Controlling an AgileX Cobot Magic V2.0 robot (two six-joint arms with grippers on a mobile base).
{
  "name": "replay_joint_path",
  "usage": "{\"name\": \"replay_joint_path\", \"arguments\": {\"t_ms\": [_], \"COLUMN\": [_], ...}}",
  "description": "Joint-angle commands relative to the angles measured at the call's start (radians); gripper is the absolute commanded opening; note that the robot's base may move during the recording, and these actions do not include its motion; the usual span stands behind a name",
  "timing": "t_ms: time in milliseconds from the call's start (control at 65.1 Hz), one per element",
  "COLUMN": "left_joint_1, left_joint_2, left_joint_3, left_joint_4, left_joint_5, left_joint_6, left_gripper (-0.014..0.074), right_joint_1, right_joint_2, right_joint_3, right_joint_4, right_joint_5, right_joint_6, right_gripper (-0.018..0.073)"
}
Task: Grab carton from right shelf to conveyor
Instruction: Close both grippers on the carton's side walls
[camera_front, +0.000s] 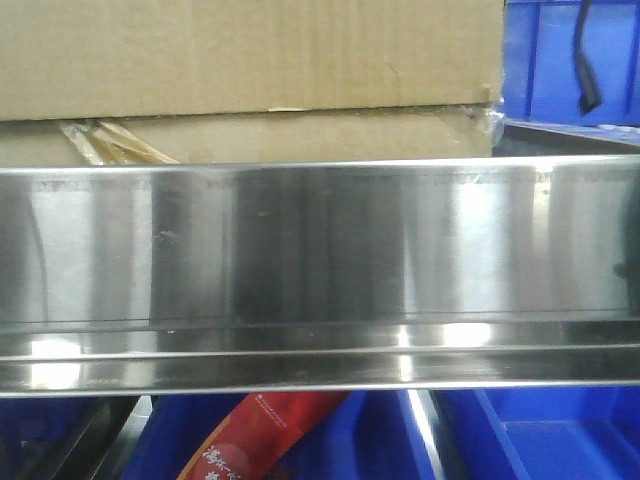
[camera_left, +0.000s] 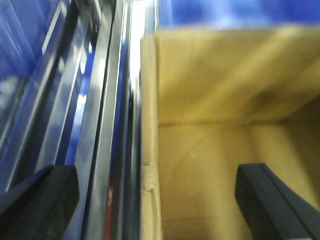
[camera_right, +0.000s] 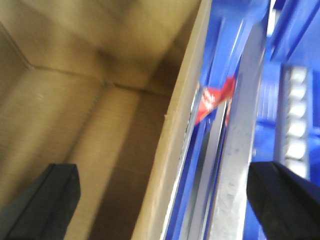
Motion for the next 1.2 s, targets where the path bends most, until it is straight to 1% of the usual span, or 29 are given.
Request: {"name": "replay_joint_path", "arguments": {"t_ms": [0,123,277,446,522,584,599,615,661,707,722,738,784,814,845,860,891,907,999,1014,1045,1076,1183], "left_joint_1": [0.004,0.007,0.020,0.055,0.066,0.067,0.069,0.071,0.073,0.078,0.078,0.079,0.079,0.079,0.079,0.079,0.079,0.079,0.084,0.084,0.084,0.084,0.084], "left_joint_2": [0.022,0.059,0.092,0.101,0.101,0.105,0.107,0.110,0.115,0.126,0.128,0.129,0.134,0.137,0.137,0.137,0.137,0.137,0.137,0.137,0.137,0.137,0.132], "left_joint_3": [0.014,0.030,0.032,0.032,0.032,0.032,0.033,0.033,0.033,0.033,0.033,0.033,0.033,0.033,0.033,0.033,0.033,0.033,0.033,0.033,0.033,0.033,0.029], "left_joint_4": [-0.012,-0.012,-0.014,-0.050,-0.050,-0.051,-0.052,-0.057,-0.069,-0.090,-0.096,-0.102,-0.115,-0.119,-0.121,-0.121,-0.121,-0.121,-0.121,-0.121,-0.119,-0.114,-0.107], "left_joint_5": [-0.007,-0.007,-0.007,-0.007,-0.007,-0.007,-0.007,-0.007,-0.007,-0.007,-0.007,-0.007,-0.007,-0.007,-0.007,-0.007,-0.007,-0.007,-0.007,-0.007,-0.007,-0.007,-0.007], "left_joint_6": [0.018,0.018,0.018,0.018,0.020,0.036,0.038,0.038,0.040,0.045,0.044,0.044,0.044,0.044,0.044,0.044,0.044,0.044,0.044,0.044,0.044,0.044,0.044], "left_gripper": [0.0535,0.0535,0.0535,0.0535,0.0535,0.0534,0.0532,0.0528,0.0511,0.0482,0.0469,0.0454,0.0398,0.0354,0.0290,0.0277,0.0218,0.0171,-0.0039,-0.0048,-0.0010,0.0007,-0.0009], "right_joint_1": [0.000,0.000,0.000,0.000,0.000,0.000,0.000,0.000,0.000,0.000,0.000,0.000,0.000,0.000,0.000,0.000,0.000,0.000,0.000,0.000,0.000,0.000,0.000], "right_joint_2": [0.019,0.053,0.083,0.098,0.100,0.101,0.101,0.101,0.101,0.101,0.101,0.101,0.101,0.101,0.101,0.101,0.101,0.101,0.101,0.101,0.101,0.101,0.095], "right_joint_3": [-0.006,-0.006,-0.006,-0.006,-0.006,-0.006,-0.006,-0.006,-0.006,-0.006,-0.006,-0.006,-0.006,-0.006,-0.006,-0.006,-0.006,-0.006,-0.006,-0.006,-0.006,-0.006,-0.006], "right_joint_4": [-0.005,0.001,0.033,0.034,0.034,0.034,0.034,0.034,0.034,0.034,0.034,0.034,0.034,0.034,0.034,0.034,0.034,0.034,0.027,0.027,0.027,0.027,0.024], "right_joint_5": [-0.011,-0.011,-0.012,-0.011,-0.011,-0.011,-0.011,-0.011,-0.011,-0.011,-0.011,-0.011,-0.011,-0.011,-0.011,-0.011,-0.011,-0.011,-0.011,-0.011,-0.011,-0.011,-0.011], "right_joint_6": [0.003,0.003,0.003,0.003,0.003,0.003,0.003,0.003,0.003,0.003,0.003,0.003,0.003,0.004,0.004,0.004,0.004,0.004,0.004,0.004,0.004,0.004,0.004], "right_gripper": [0.0559,0.0559,0.0559,0.0547,0.0475,0.0358,0.0342,0.0293,0.0185,0.0072,0.0015,-0.0021,-0.0096,-0.0080,-0.0059,-0.0055,-0.0057,-0.0057,-0.0058,-0.0058,-0.0058,-0.0058,-0.0058]}}
